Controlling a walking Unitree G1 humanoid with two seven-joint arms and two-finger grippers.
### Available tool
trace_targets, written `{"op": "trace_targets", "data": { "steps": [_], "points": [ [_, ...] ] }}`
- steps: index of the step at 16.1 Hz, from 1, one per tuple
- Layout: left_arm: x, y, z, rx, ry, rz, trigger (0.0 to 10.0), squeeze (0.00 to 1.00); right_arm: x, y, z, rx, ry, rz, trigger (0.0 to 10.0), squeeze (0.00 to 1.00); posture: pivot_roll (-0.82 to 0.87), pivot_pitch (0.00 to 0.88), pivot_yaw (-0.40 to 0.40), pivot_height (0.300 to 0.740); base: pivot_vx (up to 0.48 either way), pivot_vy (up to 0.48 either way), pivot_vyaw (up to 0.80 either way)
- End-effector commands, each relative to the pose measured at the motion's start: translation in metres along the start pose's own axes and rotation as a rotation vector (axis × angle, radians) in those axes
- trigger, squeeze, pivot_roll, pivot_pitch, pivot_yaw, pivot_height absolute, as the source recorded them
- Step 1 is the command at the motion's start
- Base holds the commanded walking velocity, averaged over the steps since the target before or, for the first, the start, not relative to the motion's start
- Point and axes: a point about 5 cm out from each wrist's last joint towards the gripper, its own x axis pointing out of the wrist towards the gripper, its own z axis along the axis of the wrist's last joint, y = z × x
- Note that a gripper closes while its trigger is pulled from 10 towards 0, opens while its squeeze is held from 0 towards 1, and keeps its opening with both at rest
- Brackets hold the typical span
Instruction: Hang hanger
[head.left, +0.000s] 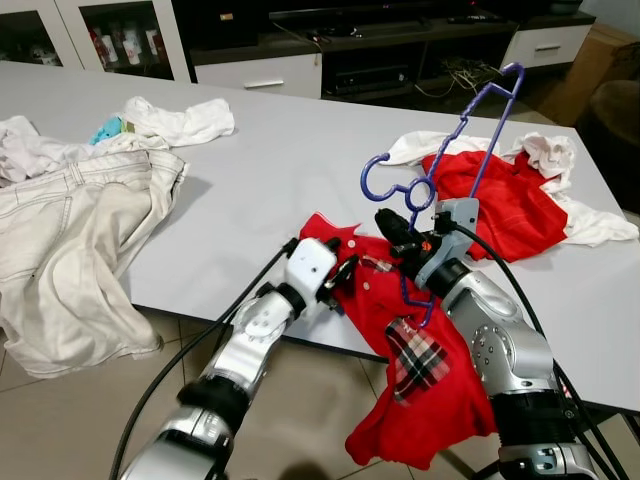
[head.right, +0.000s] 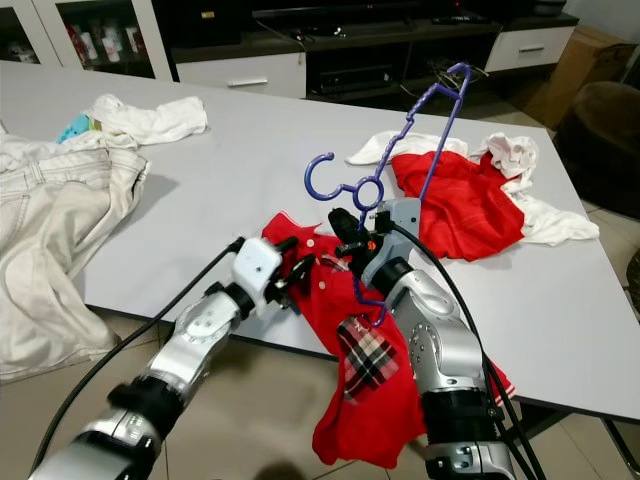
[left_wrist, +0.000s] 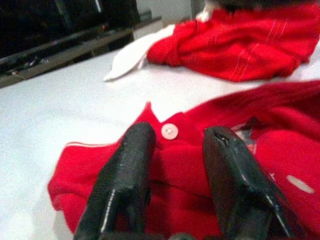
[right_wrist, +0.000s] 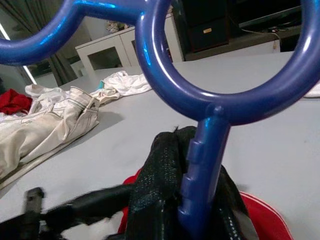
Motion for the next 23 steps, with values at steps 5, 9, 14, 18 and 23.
{"op": "trace_targets", "data": {
  "steps": [5, 9, 14, 18, 23],
  "points": [
    [-0.003, -0.012, -0.034, 0.054, 0.267, -0.106, 10.0, 0.0, 0.0, 0.002, 0.009, 0.01, -0.033, -0.01, 10.0, 0.0, -0.09, 0.0, 0.007, 0.74, 0.0, 0.0, 0.0],
    [-0.008, -0.015, -0.047, 0.053, 0.364, -0.136, 10.0, 0.0, 0.001, 0.001, 0.017, -0.008, -0.061, -0.022, 10.0, 0.0, -0.09, 0.0, 0.006, 0.74, 0.0, 0.0, 0.0],
    [-0.008, -0.018, -0.05, 0.046, 0.381, -0.139, 10.0, 0.0, -0.001, -0.018, 0.051, -0.016, -0.183, -0.176, 10.0, 0.0, -0.08, 0.0, 0.005, 0.74, 0.0, 0.0, 0.0],
    [-0.009, -0.016, -0.05, 0.047, 0.383, -0.131, 10.0, 0.0, -0.011, -0.005, 0.049, 0.036, -0.144, -0.115, 10.0, 0.0, -0.09, 0.0, 0.008, 0.74, 0.0, 0.0, 0.0],
    [-0.009, -0.016, -0.05, 0.053, 0.385, -0.133, 10.0, 0.0, -0.02, 0.001, 0.063, 0.097, -0.165, -0.101, 10.0, 0.0, -0.1, 0.0, 0.012, 0.74, 0.0, 0.0, 0.0]
  ]
}}
